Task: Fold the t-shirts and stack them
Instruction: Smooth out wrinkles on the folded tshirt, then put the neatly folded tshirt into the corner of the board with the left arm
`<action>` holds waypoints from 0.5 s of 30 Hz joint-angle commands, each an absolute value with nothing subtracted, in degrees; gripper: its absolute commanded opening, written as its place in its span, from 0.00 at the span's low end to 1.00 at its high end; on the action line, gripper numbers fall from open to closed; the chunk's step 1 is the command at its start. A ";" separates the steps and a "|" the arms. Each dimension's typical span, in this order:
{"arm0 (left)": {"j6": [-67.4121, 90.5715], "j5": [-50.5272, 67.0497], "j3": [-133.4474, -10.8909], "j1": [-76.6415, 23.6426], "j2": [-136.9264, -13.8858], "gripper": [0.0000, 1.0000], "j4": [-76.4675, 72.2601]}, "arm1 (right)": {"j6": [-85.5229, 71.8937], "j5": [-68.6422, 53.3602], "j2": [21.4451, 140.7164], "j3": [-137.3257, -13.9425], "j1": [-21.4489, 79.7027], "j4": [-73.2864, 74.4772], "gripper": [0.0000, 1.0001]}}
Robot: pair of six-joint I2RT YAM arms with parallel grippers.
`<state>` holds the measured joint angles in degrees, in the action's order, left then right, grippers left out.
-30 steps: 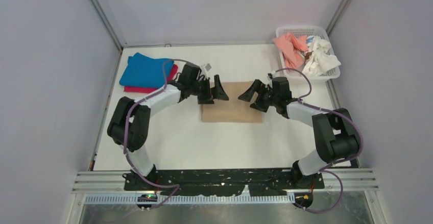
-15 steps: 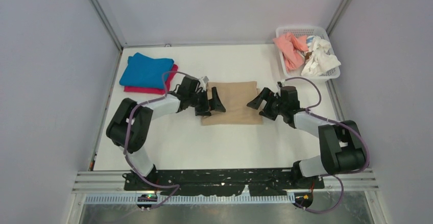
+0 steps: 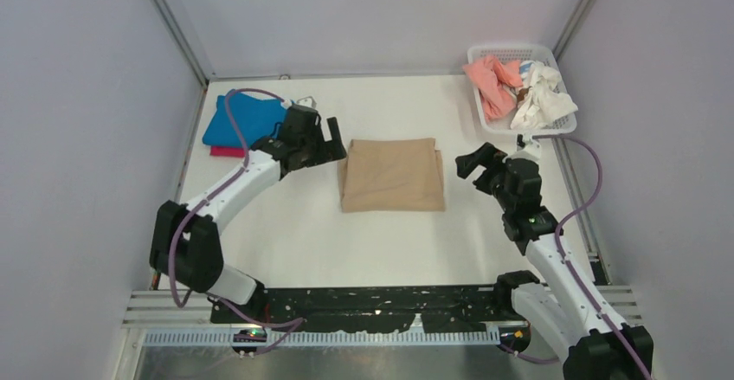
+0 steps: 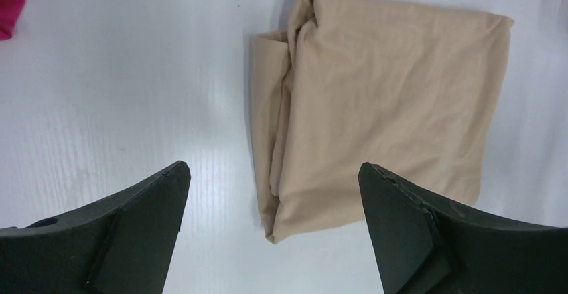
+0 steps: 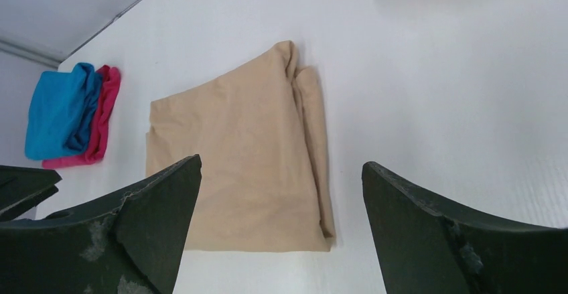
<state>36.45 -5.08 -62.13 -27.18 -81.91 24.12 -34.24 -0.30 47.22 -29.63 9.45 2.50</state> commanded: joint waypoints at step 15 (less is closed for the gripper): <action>36.10 6.72 -79.23 -26.72 -110.18 0.99 30.45 | -31.56 5.77 46.78 -26.43 9.27 4.48 0.95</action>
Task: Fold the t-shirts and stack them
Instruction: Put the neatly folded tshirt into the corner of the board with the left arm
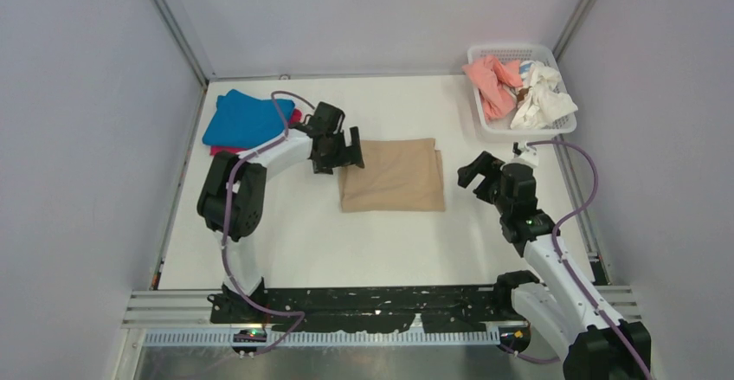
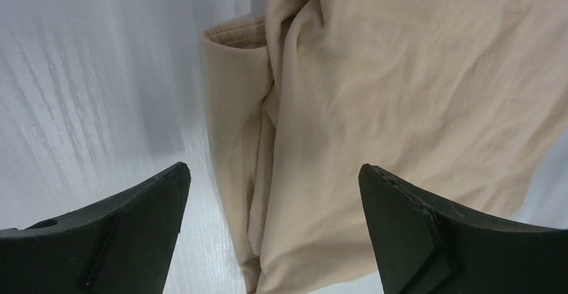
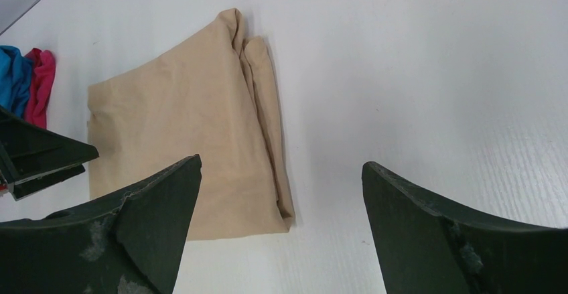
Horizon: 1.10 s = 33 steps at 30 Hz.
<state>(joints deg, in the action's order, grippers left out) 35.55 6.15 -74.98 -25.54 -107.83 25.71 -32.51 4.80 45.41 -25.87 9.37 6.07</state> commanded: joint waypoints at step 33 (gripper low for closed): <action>10.85 -33.54 -102.59 -31.72 -116.21 0.00 44.06 | -31.10 8.09 49.43 -24.81 9.23 2.79 0.95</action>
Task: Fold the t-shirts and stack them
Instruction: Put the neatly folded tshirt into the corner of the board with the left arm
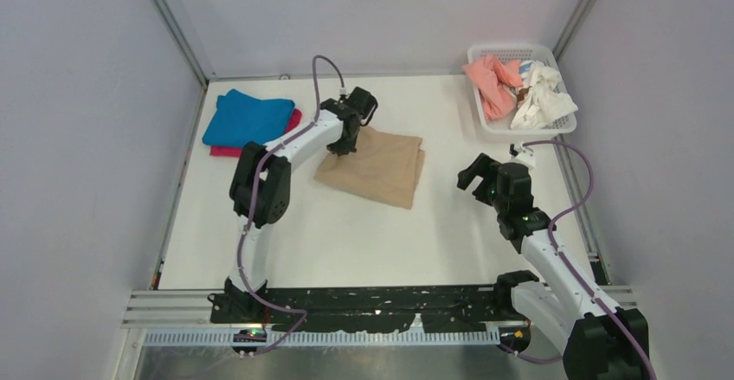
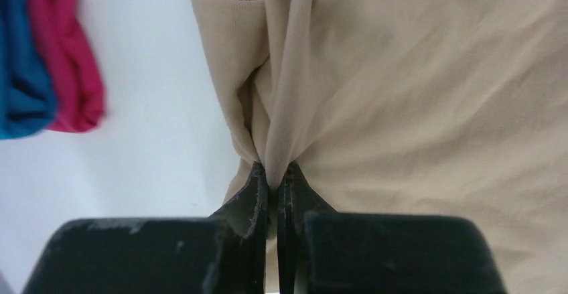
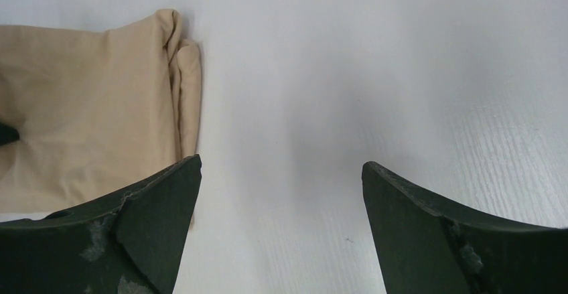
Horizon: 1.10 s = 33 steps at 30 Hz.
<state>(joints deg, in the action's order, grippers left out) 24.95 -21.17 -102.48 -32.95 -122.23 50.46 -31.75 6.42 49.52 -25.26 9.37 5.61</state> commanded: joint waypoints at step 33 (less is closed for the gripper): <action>-29.86 -40.23 -112.79 -18.41 -102.63 0.00 26.76 | -30.40 12.29 54.75 -25.34 9.17 2.51 0.95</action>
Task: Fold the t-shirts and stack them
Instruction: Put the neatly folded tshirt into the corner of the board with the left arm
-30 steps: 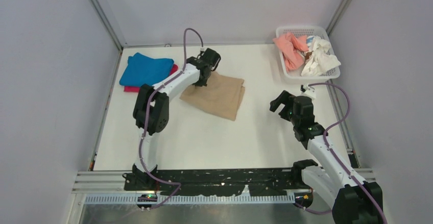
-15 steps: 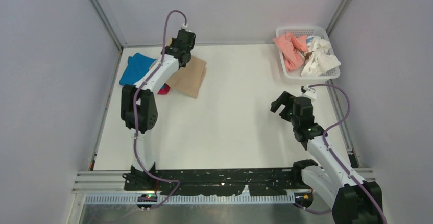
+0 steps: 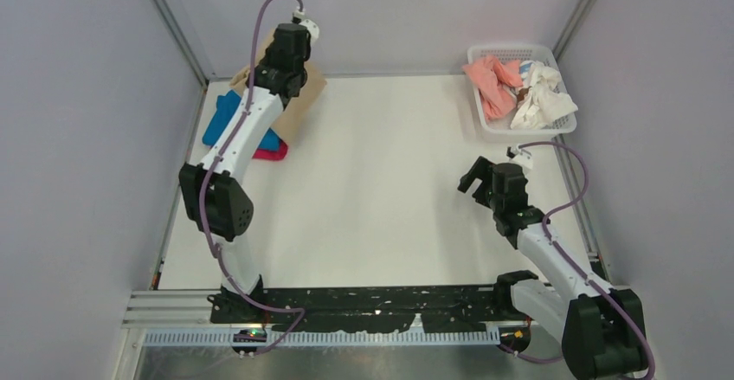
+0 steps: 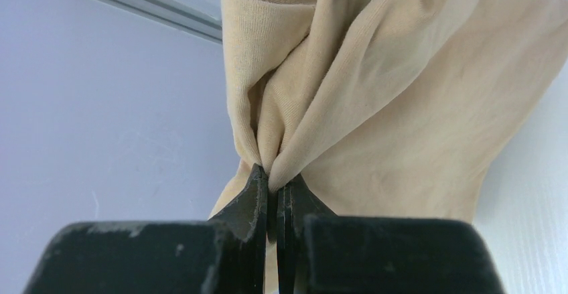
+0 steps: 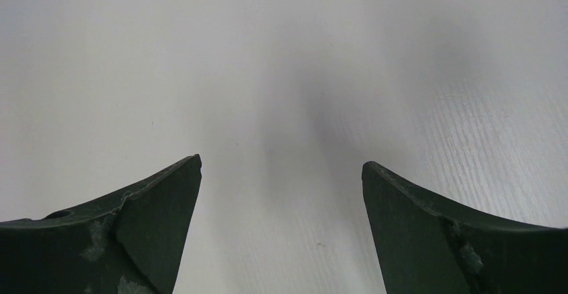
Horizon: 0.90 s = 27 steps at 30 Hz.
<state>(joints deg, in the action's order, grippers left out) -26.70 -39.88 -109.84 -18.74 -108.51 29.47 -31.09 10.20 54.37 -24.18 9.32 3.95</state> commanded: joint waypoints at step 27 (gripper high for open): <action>-16.57 -33.03 -122.17 -6.98 -114.14 0.00 41.03 | -30.59 16.75 57.66 -26.97 9.24 5.09 0.95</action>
